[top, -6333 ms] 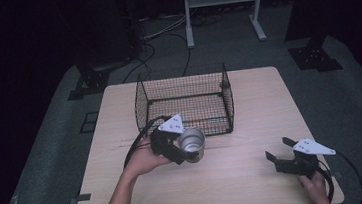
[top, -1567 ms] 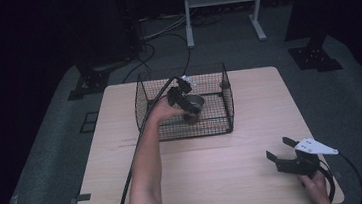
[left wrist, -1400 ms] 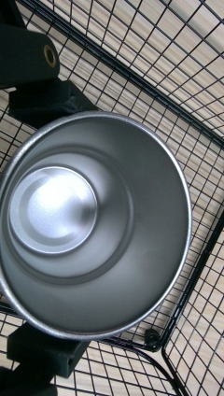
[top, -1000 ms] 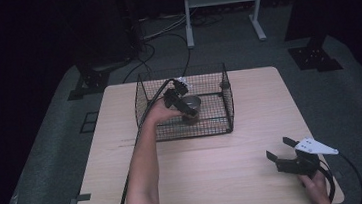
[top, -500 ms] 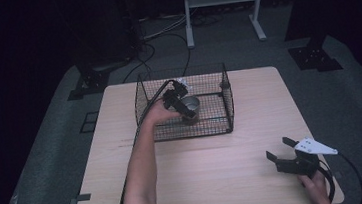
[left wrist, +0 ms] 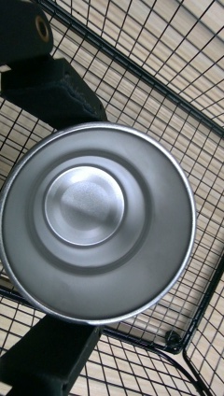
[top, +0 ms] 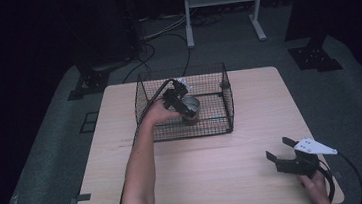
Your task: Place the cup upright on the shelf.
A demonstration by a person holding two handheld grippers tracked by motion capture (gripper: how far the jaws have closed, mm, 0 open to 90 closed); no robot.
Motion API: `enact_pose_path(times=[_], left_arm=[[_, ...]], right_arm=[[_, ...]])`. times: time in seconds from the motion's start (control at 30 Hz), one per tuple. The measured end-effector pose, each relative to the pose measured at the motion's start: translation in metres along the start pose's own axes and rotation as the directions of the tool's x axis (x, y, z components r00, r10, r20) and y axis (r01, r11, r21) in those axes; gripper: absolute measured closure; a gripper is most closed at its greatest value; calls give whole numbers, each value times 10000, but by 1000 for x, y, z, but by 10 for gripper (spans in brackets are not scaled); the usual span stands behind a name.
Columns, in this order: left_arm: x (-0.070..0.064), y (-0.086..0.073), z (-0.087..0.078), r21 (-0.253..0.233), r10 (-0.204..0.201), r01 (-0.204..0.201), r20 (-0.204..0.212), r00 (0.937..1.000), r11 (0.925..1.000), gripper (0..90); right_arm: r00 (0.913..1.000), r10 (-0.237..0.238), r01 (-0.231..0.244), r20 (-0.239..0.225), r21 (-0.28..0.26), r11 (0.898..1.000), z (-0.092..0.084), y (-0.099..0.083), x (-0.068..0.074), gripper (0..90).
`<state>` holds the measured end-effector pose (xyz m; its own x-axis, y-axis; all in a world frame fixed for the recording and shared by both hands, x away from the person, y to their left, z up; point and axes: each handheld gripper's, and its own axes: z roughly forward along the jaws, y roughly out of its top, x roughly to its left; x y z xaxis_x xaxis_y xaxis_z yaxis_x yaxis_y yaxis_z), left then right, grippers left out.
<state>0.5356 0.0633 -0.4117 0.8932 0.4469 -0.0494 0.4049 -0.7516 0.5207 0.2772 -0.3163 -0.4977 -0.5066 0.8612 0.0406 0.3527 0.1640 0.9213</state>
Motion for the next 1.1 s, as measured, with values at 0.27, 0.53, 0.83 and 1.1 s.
enact_pose_path(times=[0.27, 0.53, 0.83, 1.1], left_arm=[[-1, 1, -7, -201, -12, 8, -188, 9998, 9998, 66], [-1, 3, -17, -498, 97, -112, -303, 9995, 9987, 62], [-7, 5, -29, -878, 147, -173, -303, 9994, 9960, 62], [-12, 5, -40, -1041, 256, -315, -584, 9980, 9941, 54]], right_arm=[[10000, -20, 20, 2, -5, 10000, 0, 0, 0, 135], [10000, -6, 6, -7, 1, 10000, 0, 0, 0, 135], [10000, -36, 36, 10, -4, 10000, 0, 0, 0, 135], [10000, -10, 10, 51, 0, 10000, 0, 0, 0, 135]])
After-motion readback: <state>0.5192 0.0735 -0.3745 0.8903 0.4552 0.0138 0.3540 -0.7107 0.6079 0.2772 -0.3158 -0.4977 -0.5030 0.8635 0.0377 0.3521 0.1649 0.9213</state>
